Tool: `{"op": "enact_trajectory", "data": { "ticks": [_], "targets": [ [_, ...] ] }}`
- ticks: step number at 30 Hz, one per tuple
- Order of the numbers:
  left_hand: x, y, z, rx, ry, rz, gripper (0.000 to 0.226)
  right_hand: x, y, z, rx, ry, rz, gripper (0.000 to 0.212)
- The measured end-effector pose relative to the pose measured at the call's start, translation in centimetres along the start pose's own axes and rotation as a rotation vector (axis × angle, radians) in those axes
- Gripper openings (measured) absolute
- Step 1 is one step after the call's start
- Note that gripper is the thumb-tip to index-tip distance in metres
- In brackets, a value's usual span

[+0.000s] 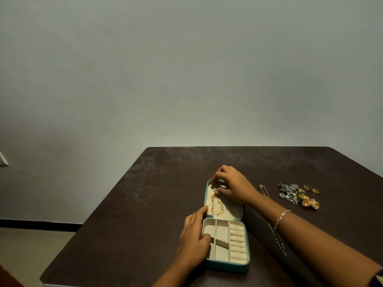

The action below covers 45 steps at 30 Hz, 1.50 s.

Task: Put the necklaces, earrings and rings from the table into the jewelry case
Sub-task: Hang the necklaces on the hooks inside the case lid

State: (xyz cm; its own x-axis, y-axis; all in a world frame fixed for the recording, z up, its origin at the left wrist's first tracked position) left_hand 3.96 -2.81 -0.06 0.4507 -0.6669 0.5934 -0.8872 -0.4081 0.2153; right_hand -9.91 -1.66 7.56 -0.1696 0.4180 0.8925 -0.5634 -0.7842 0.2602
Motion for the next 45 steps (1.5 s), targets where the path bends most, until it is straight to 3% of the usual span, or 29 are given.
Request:
{"op": "enact_trajectory", "data": {
  "ticks": [7,12,20,26,33,36,41,45],
  "targets": [
    [0.0,0.2,0.1,0.003,0.004,-0.001,0.063,0.5,0.4,0.6,-0.024,0.023,-0.097,0.019],
    [0.2,0.1,0.2,-0.005,-0.007,-0.03,0.061,1.5,0.4,-0.1,-0.08,0.184,-0.063,0.01],
    [0.7,-0.1,0.2,-0.036,-0.119,-0.096,0.053,6.3,-4.7,-2.5,-0.106,0.245,-0.106,0.009],
    [1.3,-0.3,0.1,-0.089,-0.167,-0.17,0.046,7.0,-12.7,-4.9,-0.076,0.138,-0.034,0.028],
    [1.4,-0.1,0.5,-0.098,-0.237,-0.205,0.023,3.9,-18.6,-9.3,-0.085,0.011,-0.014,0.013],
    [1.2,-0.2,1.1,-0.053,-0.357,-0.22,0.034,2.9,-19.1,-10.1,-0.083,-0.026,-0.037,0.012],
    [0.8,0.0,1.5,-0.047,-0.493,-0.236,0.033,2.3,-18.7,-9.9,-0.08,-0.06,-0.094,0.026],
    [1.0,0.1,1.6,-0.039,-0.6,-0.283,0.032,2.2,-18.6,-8.9,-0.026,-0.136,-0.119,0.022]
  ]
}}
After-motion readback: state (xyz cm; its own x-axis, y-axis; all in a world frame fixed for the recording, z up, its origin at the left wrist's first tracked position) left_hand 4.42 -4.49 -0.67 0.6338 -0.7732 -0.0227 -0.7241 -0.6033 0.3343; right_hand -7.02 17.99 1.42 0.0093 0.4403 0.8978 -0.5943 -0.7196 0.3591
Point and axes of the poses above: each hand's wrist, its own y-axis towards the middle knuckle, its own x-axis out of the back of the hand, z = x × y, the point moved 10 cm from there along y, towards the middle knuckle, and after that the axes turned 12 degrees about -x, right-handed, at the moved point
